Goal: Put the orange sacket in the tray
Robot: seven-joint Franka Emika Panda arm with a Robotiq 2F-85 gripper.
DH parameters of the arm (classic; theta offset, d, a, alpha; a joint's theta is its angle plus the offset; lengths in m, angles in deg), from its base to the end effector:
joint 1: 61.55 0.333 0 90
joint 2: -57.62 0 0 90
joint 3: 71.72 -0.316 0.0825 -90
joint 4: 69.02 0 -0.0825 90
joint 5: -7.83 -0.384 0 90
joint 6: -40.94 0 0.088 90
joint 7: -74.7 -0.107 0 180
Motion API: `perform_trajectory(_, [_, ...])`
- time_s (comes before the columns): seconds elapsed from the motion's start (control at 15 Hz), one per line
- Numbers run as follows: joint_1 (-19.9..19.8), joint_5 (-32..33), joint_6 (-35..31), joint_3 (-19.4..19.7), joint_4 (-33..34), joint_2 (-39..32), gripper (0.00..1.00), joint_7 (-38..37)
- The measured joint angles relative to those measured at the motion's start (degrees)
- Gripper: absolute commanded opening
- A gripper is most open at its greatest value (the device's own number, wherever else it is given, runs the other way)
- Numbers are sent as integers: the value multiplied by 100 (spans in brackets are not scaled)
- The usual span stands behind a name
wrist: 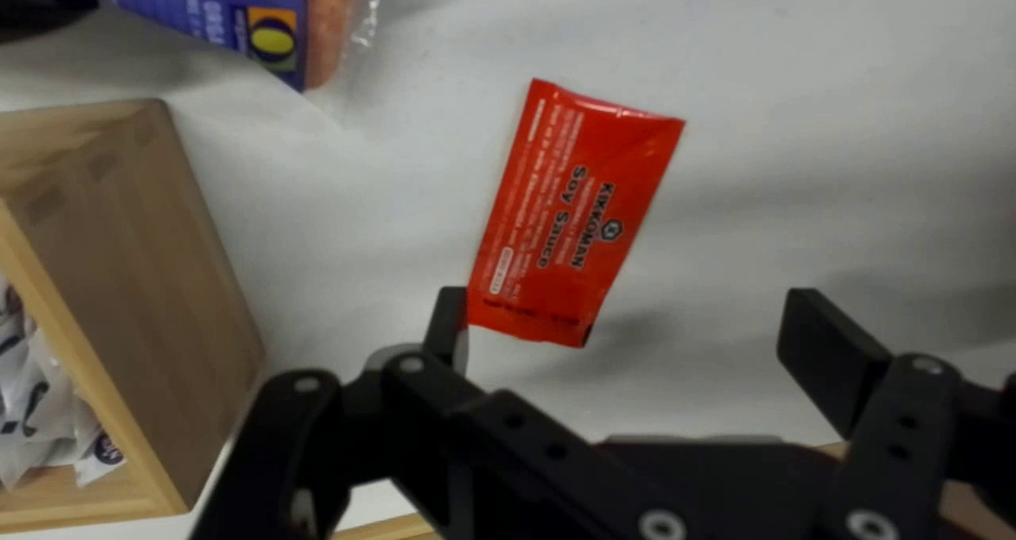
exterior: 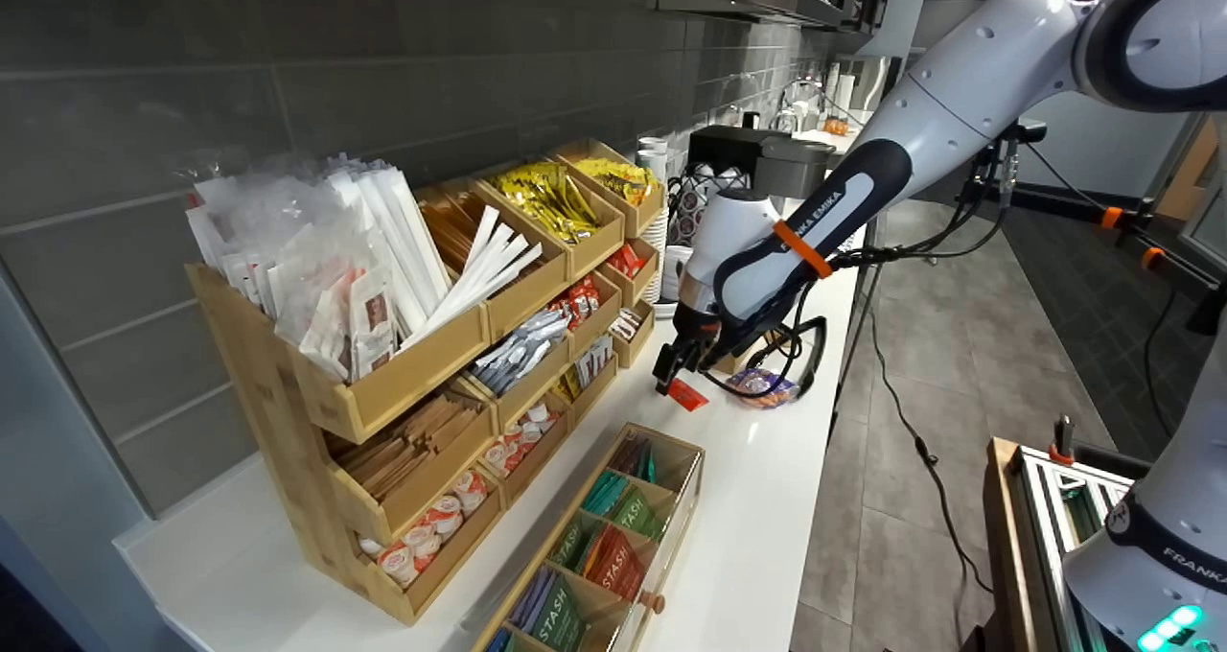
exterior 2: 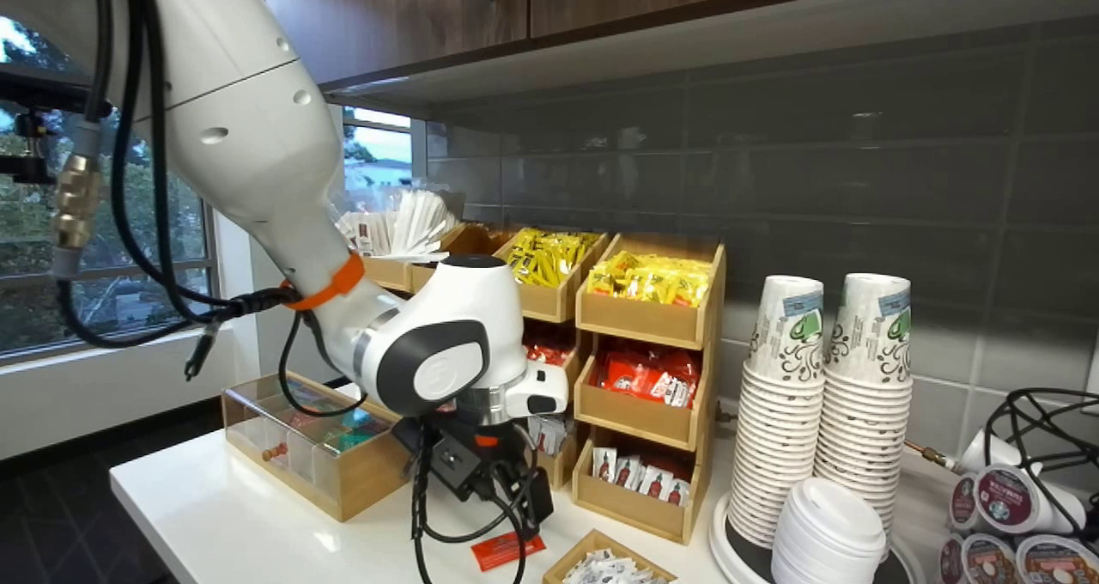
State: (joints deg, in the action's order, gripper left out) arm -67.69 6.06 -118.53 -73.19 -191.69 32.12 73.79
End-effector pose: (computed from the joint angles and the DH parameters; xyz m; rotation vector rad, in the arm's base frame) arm 0.5883 -0.0496 0.2123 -3.1020 0.2001 -0.3086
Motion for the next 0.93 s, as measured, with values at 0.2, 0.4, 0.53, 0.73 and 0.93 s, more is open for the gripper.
perform_trajectory(0.2, [98, 14, 0, 110, 95, -120, 100, -17])
perform_trajectory(0.4, [216, 25, 0, 243, 170, -210, 97, -41])
perform_trajectory(0.53, [262, 26, 1, 292, 221, -260, 74, -49])
perform_trajectory(0.73, [299, 26, 3, 328, 278, -319, 52, -54])
perform_trajectory(0.93, [340, 27, 3, 367, 292, -341, 30, -59])
